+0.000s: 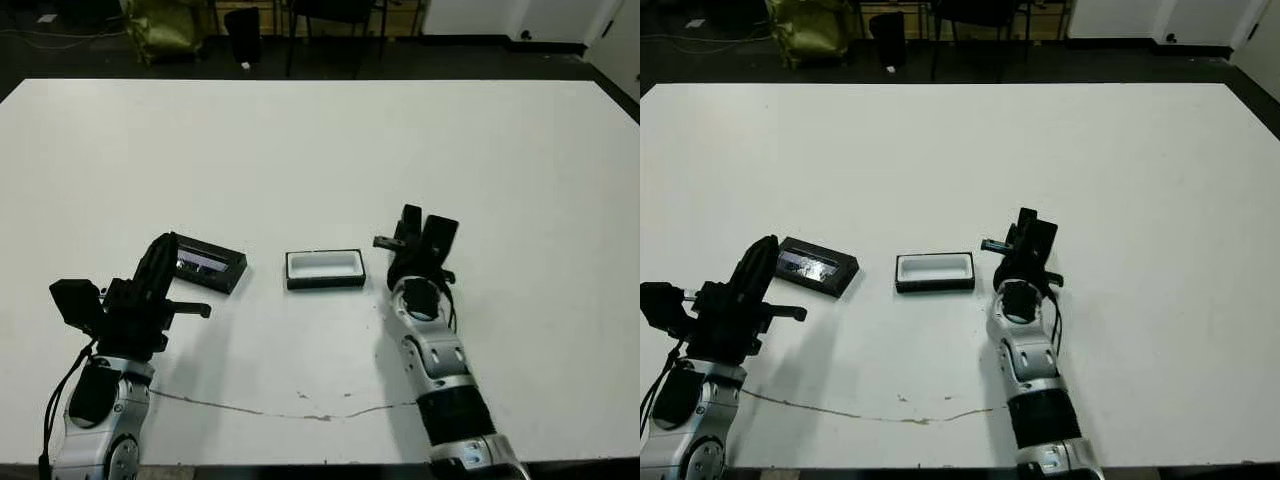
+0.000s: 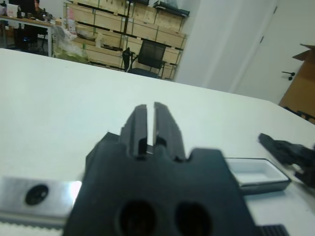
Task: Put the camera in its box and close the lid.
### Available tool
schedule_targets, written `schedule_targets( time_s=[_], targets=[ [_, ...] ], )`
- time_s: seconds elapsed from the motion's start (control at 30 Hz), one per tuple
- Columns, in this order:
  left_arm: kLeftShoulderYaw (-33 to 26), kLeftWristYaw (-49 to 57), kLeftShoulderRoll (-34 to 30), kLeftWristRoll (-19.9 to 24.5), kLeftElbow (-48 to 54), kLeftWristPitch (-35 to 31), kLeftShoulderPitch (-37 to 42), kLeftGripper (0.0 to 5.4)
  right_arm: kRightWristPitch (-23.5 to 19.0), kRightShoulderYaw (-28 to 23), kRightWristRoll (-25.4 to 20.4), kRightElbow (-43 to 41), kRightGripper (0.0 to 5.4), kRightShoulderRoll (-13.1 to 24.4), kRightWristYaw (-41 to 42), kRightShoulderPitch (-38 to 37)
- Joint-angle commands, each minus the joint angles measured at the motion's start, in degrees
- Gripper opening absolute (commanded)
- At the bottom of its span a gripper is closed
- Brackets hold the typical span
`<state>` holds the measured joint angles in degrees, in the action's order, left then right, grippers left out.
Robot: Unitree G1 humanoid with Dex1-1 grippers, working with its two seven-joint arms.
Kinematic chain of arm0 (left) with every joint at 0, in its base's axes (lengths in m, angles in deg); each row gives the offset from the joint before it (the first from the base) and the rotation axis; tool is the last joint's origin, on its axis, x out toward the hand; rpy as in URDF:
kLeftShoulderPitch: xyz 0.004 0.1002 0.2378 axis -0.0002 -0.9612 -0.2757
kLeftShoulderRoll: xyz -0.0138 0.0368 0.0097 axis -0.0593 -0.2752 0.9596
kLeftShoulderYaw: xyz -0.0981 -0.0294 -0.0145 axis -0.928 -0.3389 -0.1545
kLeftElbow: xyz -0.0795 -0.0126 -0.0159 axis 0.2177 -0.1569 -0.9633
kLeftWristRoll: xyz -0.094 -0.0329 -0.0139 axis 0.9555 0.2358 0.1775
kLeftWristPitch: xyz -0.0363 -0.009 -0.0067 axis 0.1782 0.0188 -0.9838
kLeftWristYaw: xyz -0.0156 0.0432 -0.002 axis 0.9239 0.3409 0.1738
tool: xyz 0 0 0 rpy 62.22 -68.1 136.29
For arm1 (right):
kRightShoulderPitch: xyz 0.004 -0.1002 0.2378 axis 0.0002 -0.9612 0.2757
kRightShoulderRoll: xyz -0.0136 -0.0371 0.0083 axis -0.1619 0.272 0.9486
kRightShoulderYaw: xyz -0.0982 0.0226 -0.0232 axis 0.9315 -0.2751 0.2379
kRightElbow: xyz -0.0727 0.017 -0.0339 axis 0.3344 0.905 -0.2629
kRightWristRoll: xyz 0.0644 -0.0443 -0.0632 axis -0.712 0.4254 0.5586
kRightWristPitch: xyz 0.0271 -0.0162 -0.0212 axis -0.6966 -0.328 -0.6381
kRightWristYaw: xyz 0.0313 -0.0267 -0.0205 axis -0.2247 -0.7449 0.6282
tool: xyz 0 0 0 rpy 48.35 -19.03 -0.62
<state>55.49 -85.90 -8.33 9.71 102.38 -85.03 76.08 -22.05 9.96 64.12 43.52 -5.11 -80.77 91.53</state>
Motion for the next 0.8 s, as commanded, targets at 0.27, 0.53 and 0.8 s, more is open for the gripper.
schedule_targets(
  time_s=[0.27, 0.53, 0.8],
  targets=[
    [0.05, 0.44, -0.42, -0.87, -0.89, -0.35, -0.86, 0.00, 1.30, 2.39, 0.24, -10.49, 0.56, -3.10, 1.27, -7.46],
    [-0.12, -0.46, -0.47, -0.84, -2.24, 1.14, -0.52, 0.00, -1.86, 2.57, 1.35, -17.73, 0.56, -0.69, 3.18, -9.60],
    [0.10, 0.31, -0.39, -1.23, -1.90, 0.96, -0.78, 0.00, 0.44, -0.83, -3.36, -20.65, 0.56, 5.69, 16.60, -9.21]
  ],
)
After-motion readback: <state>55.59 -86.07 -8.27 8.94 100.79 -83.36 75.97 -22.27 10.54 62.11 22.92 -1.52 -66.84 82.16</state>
